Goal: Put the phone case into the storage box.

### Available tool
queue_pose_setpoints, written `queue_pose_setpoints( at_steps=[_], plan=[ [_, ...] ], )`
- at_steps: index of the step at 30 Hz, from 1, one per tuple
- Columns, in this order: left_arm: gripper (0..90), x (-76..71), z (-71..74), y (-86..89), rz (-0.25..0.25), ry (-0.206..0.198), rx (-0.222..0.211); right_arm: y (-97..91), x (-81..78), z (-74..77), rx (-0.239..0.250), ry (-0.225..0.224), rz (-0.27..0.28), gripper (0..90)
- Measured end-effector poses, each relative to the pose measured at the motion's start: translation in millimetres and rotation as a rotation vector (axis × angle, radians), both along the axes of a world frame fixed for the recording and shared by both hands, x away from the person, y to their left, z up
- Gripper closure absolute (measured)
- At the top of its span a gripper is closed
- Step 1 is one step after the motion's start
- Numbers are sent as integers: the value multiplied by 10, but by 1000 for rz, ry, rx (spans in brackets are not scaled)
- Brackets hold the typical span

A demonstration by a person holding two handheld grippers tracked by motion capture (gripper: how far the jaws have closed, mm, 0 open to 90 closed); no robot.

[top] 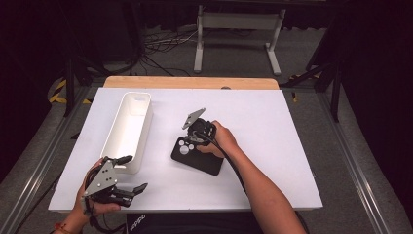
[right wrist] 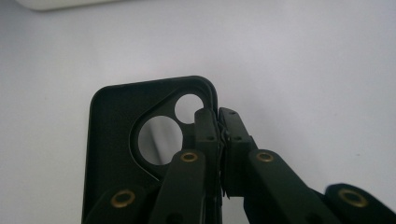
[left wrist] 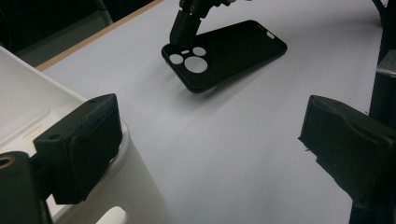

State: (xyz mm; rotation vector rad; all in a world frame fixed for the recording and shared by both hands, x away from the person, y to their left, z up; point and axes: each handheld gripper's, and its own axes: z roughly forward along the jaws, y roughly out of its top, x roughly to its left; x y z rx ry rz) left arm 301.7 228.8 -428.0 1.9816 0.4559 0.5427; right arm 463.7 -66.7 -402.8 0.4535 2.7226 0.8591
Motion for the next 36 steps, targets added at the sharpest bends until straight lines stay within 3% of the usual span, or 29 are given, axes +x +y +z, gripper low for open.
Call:
queue_pose_setpoints(
  at_steps=[1,4,6,10,13,15,22,27,30,35,36],
  plan=[
    [67,0,0,0,0,0,0,0,0,0,0,0,0,881],
    [70,-2,15,-2,8,2,-13,-86,-135,147,66,-76,-15,881],
    [70,-5,28,-3,10,0,-24,-104,-162,174,76,-91,-19,882],
    [75,-20,72,-1,10,-4,-35,-240,-313,318,154,-188,-47,882],
    [84,-21,115,-24,14,8,-84,-350,-409,401,216,-244,-73,882],
    [95,-18,145,-41,15,11,-93,-428,-474,453,258,-283,-94,882],
    [108,31,231,-246,-7,38,-126,-579,-606,531,338,-354,-137,882],
    [127,101,271,-419,-31,65,-144,-636,-696,540,365,-389,-152,882],
    [147,155,303,-558,-31,90,-188,-665,-741,540,388,-406,-167,882],
    [186,263,325,-801,-13,112,-201,-692,-804,525,427,-429,-182,882],
    [191,291,329,-842,-4,101,-208,-697,-820,524,439,-436,-186,882]
  ],
)
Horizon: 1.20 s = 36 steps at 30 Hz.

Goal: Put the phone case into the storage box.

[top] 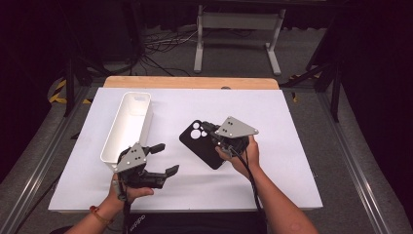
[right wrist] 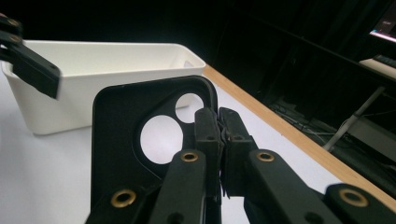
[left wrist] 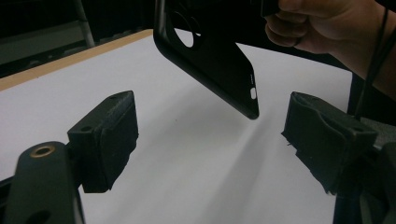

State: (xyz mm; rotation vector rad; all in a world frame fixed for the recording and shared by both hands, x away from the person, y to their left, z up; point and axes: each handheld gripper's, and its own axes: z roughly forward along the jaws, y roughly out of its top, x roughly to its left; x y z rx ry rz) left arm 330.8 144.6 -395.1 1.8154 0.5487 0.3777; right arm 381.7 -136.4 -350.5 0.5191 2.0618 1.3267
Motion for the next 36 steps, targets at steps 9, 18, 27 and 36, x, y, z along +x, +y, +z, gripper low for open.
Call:
queue_pose_setpoints(
  at_steps=[9,18,27,36],
  plan=[
    [353,218,-22,-203,12,66,-42,-10,-69,-33,27,-23,-8,881],
    [632,266,-46,-178,20,120,-130,43,-133,-111,22,-57,-12,882],
    [780,266,-48,-125,48,113,-166,69,-231,-159,38,-101,-21,879],
    [818,238,47,-58,73,59,-157,78,-332,-138,60,-126,-14,872]
  ],
)
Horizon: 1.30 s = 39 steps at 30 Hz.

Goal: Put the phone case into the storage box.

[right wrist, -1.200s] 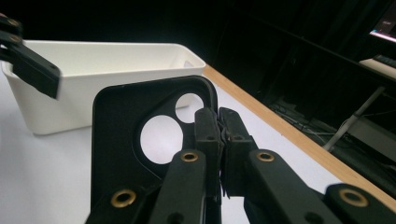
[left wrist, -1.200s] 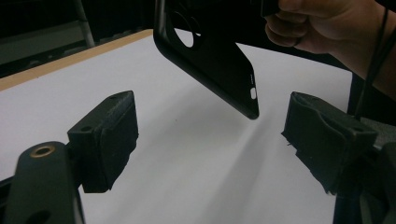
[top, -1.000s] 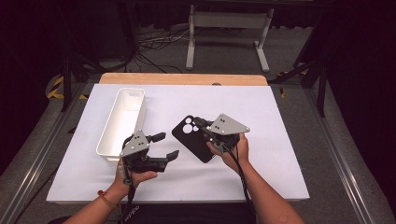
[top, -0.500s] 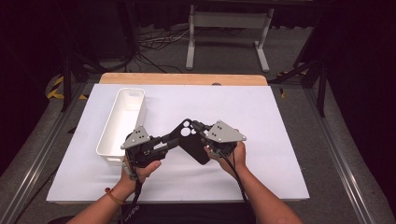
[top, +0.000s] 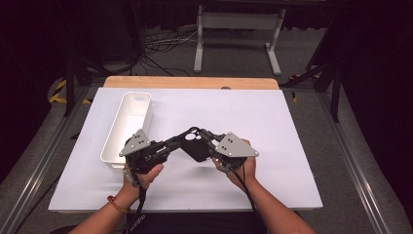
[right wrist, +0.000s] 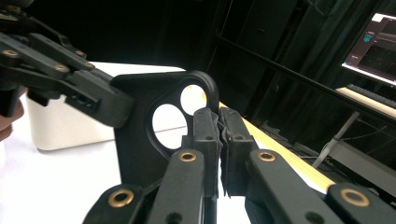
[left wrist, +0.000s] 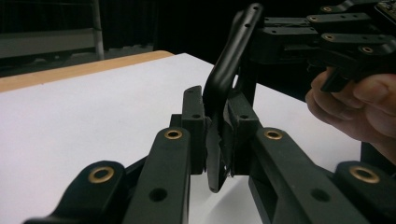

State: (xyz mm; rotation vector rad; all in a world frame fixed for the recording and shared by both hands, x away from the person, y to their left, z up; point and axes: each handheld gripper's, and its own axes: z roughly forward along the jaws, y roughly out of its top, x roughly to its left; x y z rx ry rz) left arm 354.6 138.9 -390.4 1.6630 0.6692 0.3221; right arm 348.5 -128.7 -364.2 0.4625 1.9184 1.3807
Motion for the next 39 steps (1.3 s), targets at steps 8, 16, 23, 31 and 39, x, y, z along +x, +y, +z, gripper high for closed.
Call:
queue_pose_setpoints(
  at_steps=[8,16,23,31,39],
  plan=[
    [821,-20,75,50,16,-44,28,36,-68,14,25,-16,7,867],
    [825,-29,124,70,13,-78,73,43,-55,-2,35,3,16,860],
    [826,-55,171,78,18,-121,110,48,-53,2,34,7,27,854],
    [826,-29,178,115,39,-127,128,33,-64,33,38,4,37,802],
    [827,-18,198,154,39,-129,144,-4,-32,38,39,31,35,758]
  ],
)
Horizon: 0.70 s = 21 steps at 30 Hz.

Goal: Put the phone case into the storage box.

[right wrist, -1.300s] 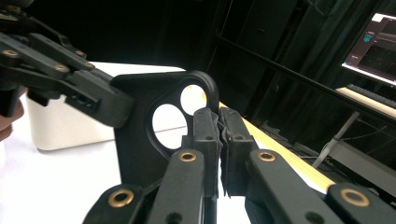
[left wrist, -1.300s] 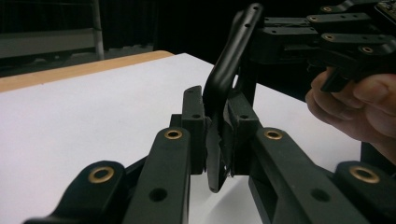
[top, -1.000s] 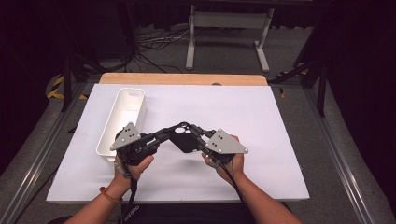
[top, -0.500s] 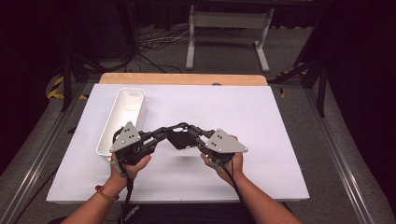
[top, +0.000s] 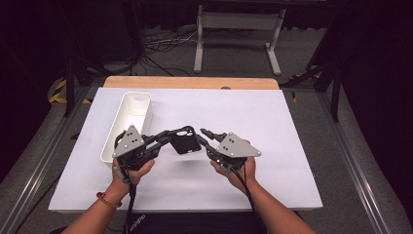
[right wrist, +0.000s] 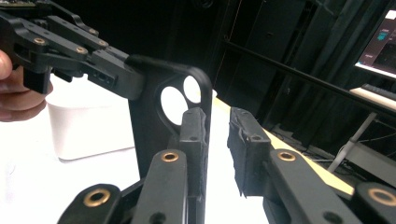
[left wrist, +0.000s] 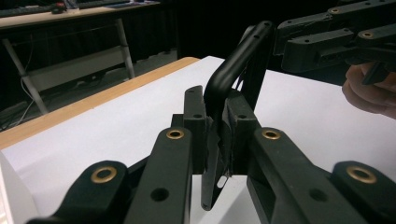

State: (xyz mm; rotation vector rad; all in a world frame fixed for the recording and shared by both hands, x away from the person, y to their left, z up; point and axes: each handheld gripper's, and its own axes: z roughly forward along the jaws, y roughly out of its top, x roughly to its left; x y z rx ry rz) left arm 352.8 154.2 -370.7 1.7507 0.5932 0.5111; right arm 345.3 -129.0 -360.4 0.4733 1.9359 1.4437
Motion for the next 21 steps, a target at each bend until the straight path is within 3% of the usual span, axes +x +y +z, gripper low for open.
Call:
queue_pose_setpoints(
  at_steps=[17,21],
  plan=[
    [828,4,20,11,8,-16,-4,-417,-79,-147,-44,43,-51,471],
    [828,5,33,33,11,-18,-1,-510,-108,-232,-61,38,-69,345]
  ],
)
